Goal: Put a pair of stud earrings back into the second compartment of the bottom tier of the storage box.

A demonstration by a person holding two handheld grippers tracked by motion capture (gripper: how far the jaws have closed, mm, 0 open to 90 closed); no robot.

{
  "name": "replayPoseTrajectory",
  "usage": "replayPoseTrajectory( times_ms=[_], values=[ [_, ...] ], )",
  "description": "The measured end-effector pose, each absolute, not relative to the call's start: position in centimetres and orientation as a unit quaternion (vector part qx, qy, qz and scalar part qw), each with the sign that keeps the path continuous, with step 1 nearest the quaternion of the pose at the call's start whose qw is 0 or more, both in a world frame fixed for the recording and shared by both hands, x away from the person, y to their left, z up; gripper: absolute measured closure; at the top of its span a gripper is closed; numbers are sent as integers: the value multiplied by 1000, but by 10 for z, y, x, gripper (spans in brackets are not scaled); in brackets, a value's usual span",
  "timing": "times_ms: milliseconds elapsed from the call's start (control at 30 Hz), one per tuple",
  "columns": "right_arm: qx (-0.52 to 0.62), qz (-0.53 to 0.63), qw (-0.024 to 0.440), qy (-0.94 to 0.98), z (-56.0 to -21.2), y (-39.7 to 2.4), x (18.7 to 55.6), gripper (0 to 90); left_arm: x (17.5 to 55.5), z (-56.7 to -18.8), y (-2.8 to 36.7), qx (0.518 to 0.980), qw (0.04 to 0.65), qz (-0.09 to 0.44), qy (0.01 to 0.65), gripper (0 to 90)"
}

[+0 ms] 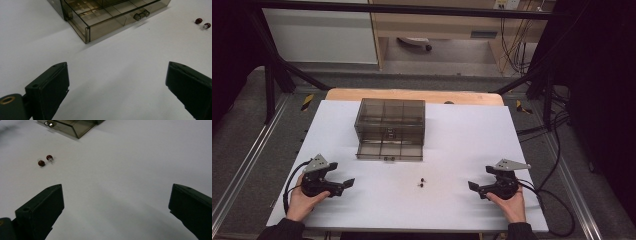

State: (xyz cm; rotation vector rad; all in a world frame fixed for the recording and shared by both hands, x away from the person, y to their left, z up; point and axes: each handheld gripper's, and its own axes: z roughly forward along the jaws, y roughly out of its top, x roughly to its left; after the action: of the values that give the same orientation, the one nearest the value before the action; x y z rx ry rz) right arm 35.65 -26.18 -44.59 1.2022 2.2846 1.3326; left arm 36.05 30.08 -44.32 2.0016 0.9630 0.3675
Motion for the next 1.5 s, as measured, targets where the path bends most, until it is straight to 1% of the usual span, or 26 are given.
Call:
replayPoseTrajectory(
  times_ms=[600, 1500],
  values=[
    [385, 451, 99, 799, -442, -214, 360, 14, 361, -445, 300, 803, 430, 141, 386, 40],
    [366, 439, 100, 814, -434, -163, 371, 40, 360, -446, 303, 802, 432, 142, 388, 37]
  ],
)
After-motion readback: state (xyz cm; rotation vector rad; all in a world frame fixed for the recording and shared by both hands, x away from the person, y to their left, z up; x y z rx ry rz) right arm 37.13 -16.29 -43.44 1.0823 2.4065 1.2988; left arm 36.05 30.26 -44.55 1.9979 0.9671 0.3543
